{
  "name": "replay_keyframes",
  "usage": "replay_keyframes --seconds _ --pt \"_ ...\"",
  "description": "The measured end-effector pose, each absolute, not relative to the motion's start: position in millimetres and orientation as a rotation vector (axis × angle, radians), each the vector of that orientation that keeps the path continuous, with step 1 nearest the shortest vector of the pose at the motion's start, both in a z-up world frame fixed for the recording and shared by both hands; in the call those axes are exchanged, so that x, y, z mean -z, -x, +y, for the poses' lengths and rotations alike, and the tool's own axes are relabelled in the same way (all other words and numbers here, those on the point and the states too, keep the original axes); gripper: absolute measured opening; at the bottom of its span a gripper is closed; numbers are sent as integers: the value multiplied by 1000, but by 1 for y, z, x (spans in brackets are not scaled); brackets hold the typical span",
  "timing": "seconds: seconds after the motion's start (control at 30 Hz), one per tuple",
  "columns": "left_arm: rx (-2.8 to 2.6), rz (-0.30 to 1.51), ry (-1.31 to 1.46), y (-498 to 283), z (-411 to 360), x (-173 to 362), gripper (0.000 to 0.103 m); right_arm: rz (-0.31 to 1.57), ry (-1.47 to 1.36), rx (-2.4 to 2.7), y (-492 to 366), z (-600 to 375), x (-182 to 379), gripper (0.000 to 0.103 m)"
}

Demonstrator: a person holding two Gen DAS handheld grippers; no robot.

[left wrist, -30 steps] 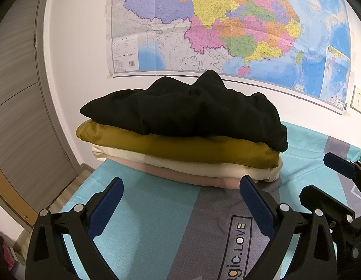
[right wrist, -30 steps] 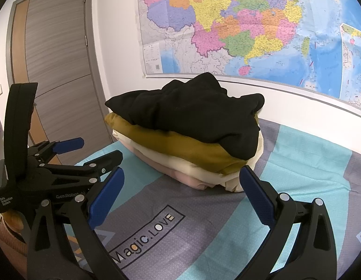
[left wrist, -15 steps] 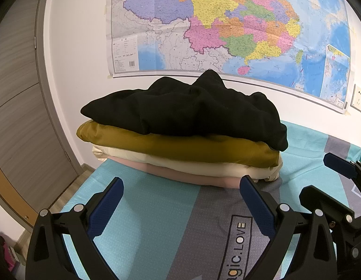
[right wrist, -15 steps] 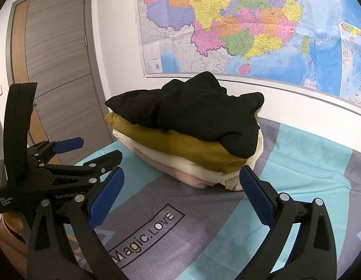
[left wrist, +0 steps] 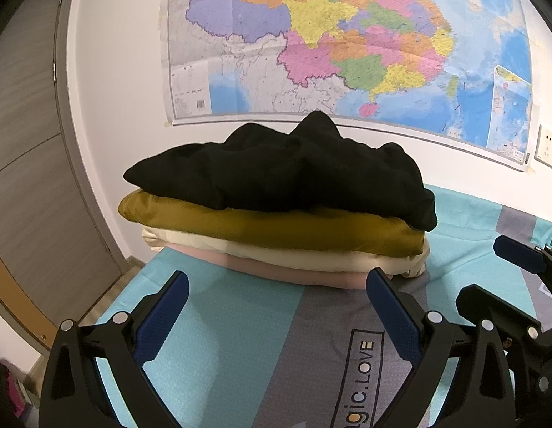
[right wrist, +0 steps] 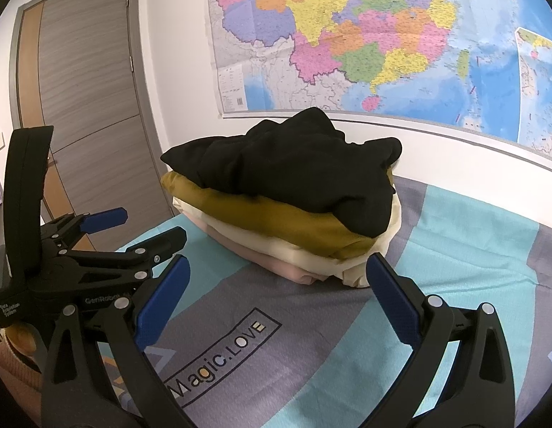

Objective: Fold large clothes

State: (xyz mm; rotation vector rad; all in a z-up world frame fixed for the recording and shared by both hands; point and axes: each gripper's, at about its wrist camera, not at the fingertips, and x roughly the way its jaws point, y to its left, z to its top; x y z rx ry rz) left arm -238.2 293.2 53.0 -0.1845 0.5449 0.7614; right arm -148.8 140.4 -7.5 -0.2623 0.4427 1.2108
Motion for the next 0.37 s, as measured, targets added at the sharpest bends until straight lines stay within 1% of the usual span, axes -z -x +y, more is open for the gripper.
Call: replay_keyframes --seconds 0.1,0.2,0.37 --pt "-753 555 180 234 289 -50 94 448 262 -1200 148 137 10 97" --pt "-720 587 214 226 288 -45 96 463 248 -1189 143 128 12 97" --pt "-619 652 211 201 266 -27 96 501 244 -1090 125 88 23 97"
